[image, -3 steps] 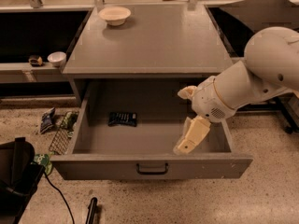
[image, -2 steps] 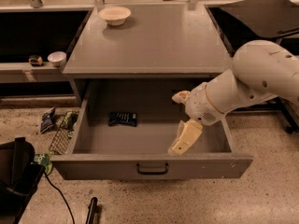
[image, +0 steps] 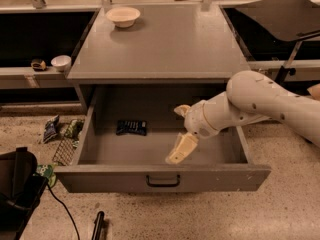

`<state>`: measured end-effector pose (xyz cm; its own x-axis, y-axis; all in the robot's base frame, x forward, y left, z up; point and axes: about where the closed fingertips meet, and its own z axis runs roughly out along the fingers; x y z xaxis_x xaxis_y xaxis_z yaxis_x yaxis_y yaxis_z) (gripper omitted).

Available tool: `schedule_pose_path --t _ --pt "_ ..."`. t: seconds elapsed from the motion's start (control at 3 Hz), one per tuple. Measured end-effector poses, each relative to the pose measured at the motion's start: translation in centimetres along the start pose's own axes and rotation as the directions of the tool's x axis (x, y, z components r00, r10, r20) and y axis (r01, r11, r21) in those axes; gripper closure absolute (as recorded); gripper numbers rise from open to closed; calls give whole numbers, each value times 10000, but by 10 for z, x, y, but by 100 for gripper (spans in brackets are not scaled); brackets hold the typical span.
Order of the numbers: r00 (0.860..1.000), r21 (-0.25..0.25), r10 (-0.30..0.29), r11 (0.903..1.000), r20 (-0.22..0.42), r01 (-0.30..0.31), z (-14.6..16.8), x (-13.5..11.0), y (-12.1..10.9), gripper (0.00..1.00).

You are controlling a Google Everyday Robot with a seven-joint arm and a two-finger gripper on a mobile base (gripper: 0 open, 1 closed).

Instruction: Pick rxbar blueberry from top drawer and place on counter

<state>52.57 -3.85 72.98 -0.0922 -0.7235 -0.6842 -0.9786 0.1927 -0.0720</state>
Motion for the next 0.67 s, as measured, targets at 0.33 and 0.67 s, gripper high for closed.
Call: schedule_pose_path --t 0.33,0.67 --pt "9989 385 206 9990 410 -222 33 -1 -25 0" --pt "9951 320 226 9992 961 -258 68 -5 -46 0"
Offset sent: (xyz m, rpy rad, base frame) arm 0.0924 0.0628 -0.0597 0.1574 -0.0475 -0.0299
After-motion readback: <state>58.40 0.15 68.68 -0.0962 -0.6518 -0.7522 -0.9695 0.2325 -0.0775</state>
